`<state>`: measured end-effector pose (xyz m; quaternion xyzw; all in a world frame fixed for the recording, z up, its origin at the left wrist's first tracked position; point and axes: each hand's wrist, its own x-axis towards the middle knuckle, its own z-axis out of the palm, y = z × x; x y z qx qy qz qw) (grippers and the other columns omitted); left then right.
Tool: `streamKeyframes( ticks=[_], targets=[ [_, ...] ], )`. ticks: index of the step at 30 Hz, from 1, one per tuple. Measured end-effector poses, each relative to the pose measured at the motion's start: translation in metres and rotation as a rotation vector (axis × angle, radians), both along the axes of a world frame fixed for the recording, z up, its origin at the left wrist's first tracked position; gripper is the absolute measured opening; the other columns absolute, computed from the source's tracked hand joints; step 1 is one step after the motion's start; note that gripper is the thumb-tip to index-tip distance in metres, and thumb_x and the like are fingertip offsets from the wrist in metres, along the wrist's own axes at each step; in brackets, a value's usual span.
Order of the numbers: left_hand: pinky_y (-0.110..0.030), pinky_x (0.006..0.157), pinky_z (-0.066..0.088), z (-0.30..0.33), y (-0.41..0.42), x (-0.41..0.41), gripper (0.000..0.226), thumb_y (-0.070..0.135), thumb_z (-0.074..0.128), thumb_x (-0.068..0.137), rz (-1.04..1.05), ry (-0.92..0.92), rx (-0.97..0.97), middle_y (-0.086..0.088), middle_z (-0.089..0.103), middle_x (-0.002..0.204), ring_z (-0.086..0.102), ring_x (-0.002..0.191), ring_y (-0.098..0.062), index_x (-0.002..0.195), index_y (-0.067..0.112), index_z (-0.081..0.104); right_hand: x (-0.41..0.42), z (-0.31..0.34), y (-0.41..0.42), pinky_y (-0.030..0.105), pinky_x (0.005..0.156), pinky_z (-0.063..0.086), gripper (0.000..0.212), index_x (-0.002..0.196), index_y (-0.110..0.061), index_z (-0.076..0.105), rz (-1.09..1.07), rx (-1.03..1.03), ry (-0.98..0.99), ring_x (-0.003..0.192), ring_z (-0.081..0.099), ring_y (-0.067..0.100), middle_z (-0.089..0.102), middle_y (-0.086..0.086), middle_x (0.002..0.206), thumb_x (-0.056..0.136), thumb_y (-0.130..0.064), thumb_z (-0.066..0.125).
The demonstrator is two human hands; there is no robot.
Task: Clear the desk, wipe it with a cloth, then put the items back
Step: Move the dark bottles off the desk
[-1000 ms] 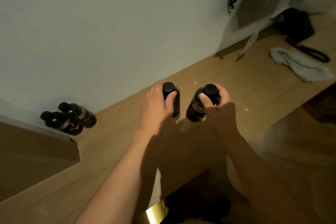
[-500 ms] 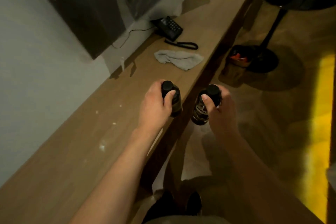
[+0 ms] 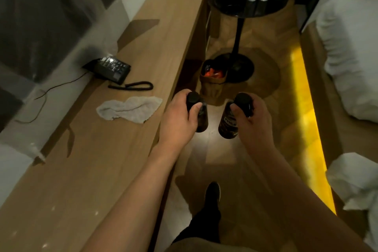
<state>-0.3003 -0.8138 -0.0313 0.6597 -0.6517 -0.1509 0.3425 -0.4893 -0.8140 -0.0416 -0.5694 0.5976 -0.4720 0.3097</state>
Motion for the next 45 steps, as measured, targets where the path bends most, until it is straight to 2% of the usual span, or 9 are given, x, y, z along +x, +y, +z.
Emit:
streamKeyframes(
  ticks=[5, 9, 18, 25, 30, 35, 39, 42, 45],
  targets=[
    [-0.001, 0.064, 0.035, 0.010, -0.102, -0.028, 0.032, 0.043, 0.055, 0.098, -0.051, 0.032, 0.016, 0.024, 0.051, 0.105, 0.049, 0.089, 0.022, 0.127, 0.036, 0.045, -0.032, 0.014, -0.088, 0.009, 0.077, 0.035, 0.025, 0.114, -0.032, 0.053, -0.045, -0.021, 0.061, 0.094, 0.048, -0.022, 0.051, -0.030, 0.100, 0.093, -0.026, 0.065],
    [-0.007, 0.068, 0.039, 0.018, -0.170, -0.054, 0.035, 0.042, 0.055, 0.099, -0.099, 0.047, 0.019, 0.018, 0.055, 0.110, 0.055, 0.092, 0.004, 0.131, 0.030, 0.047, -0.058, 0.022, -0.145, 0.009, 0.077, 0.036, 0.030, 0.113, -0.035, 0.049, -0.092, -0.023, 0.055, 0.094, 0.049, -0.022, 0.051, -0.028, 0.100, 0.092, -0.025, 0.067],
    [-0.009, 0.072, 0.041, 0.002, -0.324, -0.118, 0.029, 0.039, 0.055, 0.099, -0.107, 0.072, 0.043, 0.024, 0.051, 0.106, 0.052, 0.095, 0.013, 0.127, 0.035, 0.045, -0.125, 0.003, -0.306, 0.017, 0.083, 0.044, 0.033, 0.115, -0.038, 0.049, -0.058, -0.002, 0.018, 0.102, 0.052, -0.008, 0.054, -0.022, 0.105, 0.090, -0.027, 0.067],
    [-0.027, 0.088, 0.055, 0.020, -0.441, -0.174, 0.030, 0.030, 0.057, 0.099, -0.096, 0.110, 0.013, 0.010, 0.059, 0.113, 0.059, 0.104, -0.005, 0.128, 0.022, 0.052, -0.185, 0.015, -0.437, 0.028, 0.094, 0.050, 0.039, 0.121, -0.037, 0.050, -0.023, -0.018, -0.011, 0.106, 0.050, -0.015, 0.051, -0.031, 0.108, 0.089, -0.028, 0.069],
    [-0.029, 0.086, 0.056, 0.020, -0.511, -0.202, 0.029, 0.032, 0.058, 0.099, -0.085, 0.125, 0.026, 0.013, 0.058, 0.111, 0.058, 0.103, -0.004, 0.126, 0.027, 0.050, -0.210, 0.014, -0.507, 0.042, 0.100, 0.051, 0.041, 0.125, -0.032, 0.051, -0.033, 0.056, -0.073, 0.113, 0.053, 0.003, 0.051, -0.028, 0.112, 0.089, -0.026, 0.069],
    [-0.014, 0.077, 0.047, -0.002, -0.589, -0.217, 0.025, 0.038, 0.056, 0.099, -0.065, 0.103, 0.029, 0.020, 0.056, 0.106, 0.054, 0.104, 0.008, 0.122, 0.035, 0.047, -0.228, 0.006, -0.581, 0.043, 0.100, 0.052, 0.039, 0.125, -0.027, 0.053, -0.031, 0.085, -0.064, 0.115, 0.055, 0.010, 0.057, -0.013, 0.116, 0.090, -0.024, 0.069],
    [-0.010, 0.072, 0.041, -0.015, -0.665, -0.227, 0.025, 0.039, 0.056, 0.098, -0.051, 0.103, 0.028, 0.028, 0.052, 0.103, 0.051, 0.102, 0.015, 0.121, 0.039, 0.046, -0.239, 0.000, -0.656, 0.042, 0.100, 0.051, 0.035, 0.122, -0.031, 0.054, -0.011, 0.100, -0.034, 0.112, 0.053, 0.004, 0.055, -0.019, 0.113, 0.090, -0.026, 0.068],
    [-0.017, 0.077, 0.049, -0.013, -0.726, -0.236, 0.027, 0.040, 0.056, 0.098, -0.065, 0.132, 0.038, 0.023, 0.055, 0.106, 0.055, 0.102, 0.006, 0.123, 0.035, 0.047, -0.249, 0.004, -0.717, 0.041, 0.100, 0.051, 0.037, 0.123, -0.029, 0.055, -0.012, 0.117, 0.002, 0.112, 0.053, 0.001, 0.056, -0.019, 0.114, 0.089, -0.027, 0.069],
    [-0.035, 0.084, 0.058, -0.001, -0.783, -0.248, 0.032, 0.038, 0.057, 0.098, -0.087, 0.142, 0.031, 0.013, 0.058, 0.113, 0.060, 0.102, -0.006, 0.127, 0.027, 0.049, -0.263, 0.012, -0.774, 0.041, 0.100, 0.051, 0.036, 0.121, -0.036, 0.053, -0.032, 0.096, 0.029, 0.111, 0.053, 0.000, 0.054, -0.023, 0.113, 0.089, -0.031, 0.069]
  ],
)
